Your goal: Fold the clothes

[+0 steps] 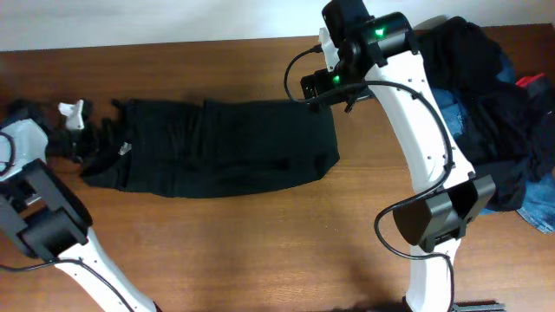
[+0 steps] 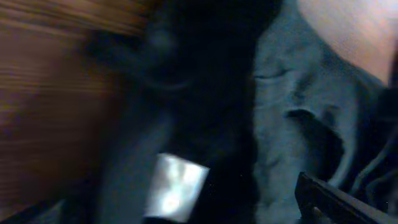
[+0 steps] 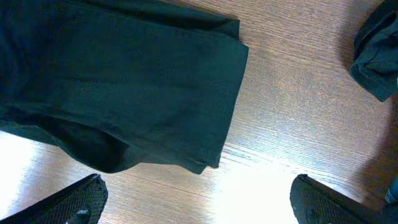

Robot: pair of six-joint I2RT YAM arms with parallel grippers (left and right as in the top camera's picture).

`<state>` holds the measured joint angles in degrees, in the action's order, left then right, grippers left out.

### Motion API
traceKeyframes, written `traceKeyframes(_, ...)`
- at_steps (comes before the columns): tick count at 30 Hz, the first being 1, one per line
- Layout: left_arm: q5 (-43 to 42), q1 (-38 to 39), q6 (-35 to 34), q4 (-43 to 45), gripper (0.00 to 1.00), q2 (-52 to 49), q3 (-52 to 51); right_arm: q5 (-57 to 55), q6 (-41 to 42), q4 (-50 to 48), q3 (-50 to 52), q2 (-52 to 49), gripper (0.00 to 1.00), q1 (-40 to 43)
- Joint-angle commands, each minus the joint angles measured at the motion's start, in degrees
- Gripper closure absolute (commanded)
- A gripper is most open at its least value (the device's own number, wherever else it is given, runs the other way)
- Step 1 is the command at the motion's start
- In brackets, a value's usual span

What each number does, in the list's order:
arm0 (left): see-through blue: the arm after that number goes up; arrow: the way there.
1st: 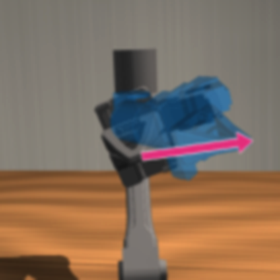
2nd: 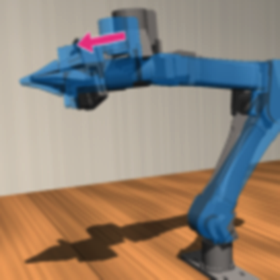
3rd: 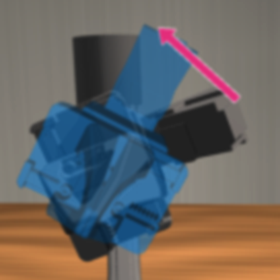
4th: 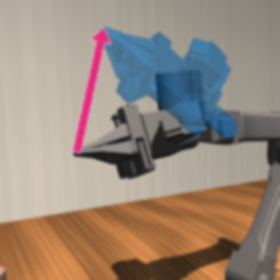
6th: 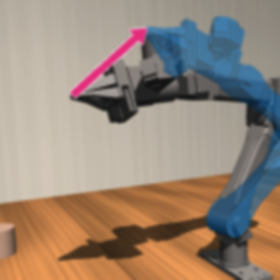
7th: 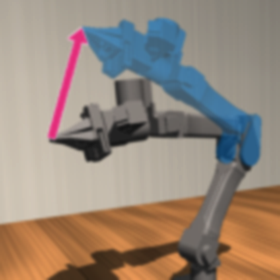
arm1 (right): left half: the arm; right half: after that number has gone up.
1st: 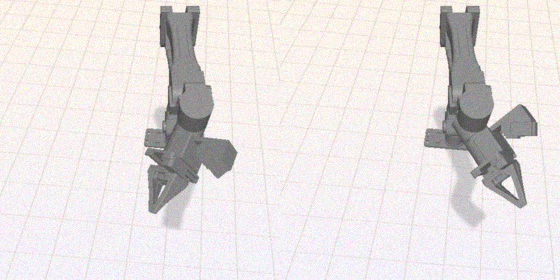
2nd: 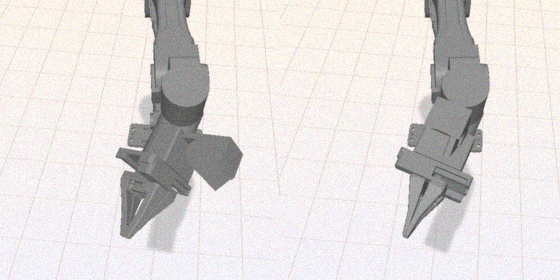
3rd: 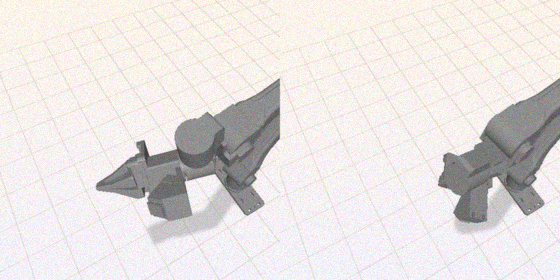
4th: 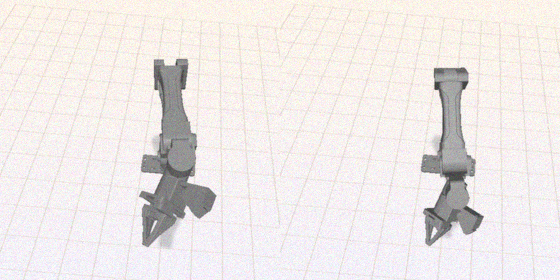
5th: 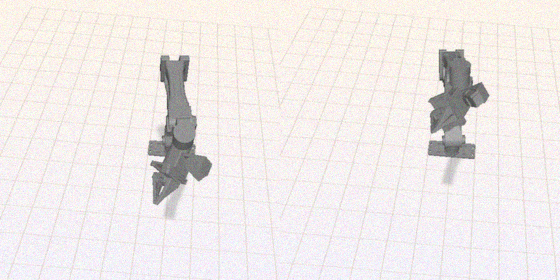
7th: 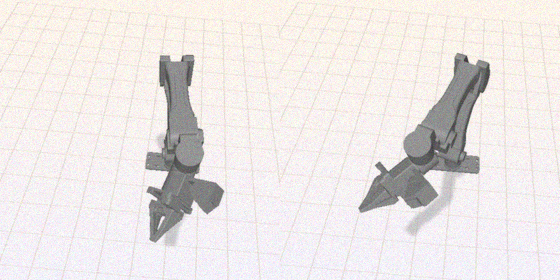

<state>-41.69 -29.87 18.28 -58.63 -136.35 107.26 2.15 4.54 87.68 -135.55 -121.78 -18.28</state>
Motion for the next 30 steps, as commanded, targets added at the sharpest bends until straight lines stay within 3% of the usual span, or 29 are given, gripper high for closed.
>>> traceKeyframes(1,-2.7,3.5,1.2,-2.4,0.01,-3.7,-1.3,-0.9,0.4,0.0,-0.5,0.7,0.01,0.3)
traceKeyframes(10,-7.1,8.5,3.6,-7.1,0.02,-3.7,-1.3,-0.9,0.4,0.0,-0.5,0.7,0.01,0.3)
traceKeyframes(13,-6.9,9.1,3.7,-8.5,0.11,-3.7,-1.3,-0.9,0.3,0.0,-0.5,0.7,0.01,0.3)
traceKeyframes(16,-7.0,9.1,3.6,-8.6,0.65,-3.7,-1.2,-0.9,0.3,0.0,-0.5,0.7,0.01,0.3)
traceKeyframes(18,-7.0,8.8,3.2,-8.6,0.88,-3.7,-0.9,-1.0,0.2,0.0,-0.5,0.7,0.01,0.3)
traceKeyframes(20,-7.0,8.5,2.8,-9.3,0.99,-3.7,0.0,-1.0,0.2,0.0,-0.5,0.7,0.01,0.3)
traceKeyframes(30,-3.0,6.8,2.8,-25.7,1.0,-3.4,25.0,-2.9,0.2,-0.2,-0.5,0.7,0.01,0.4)
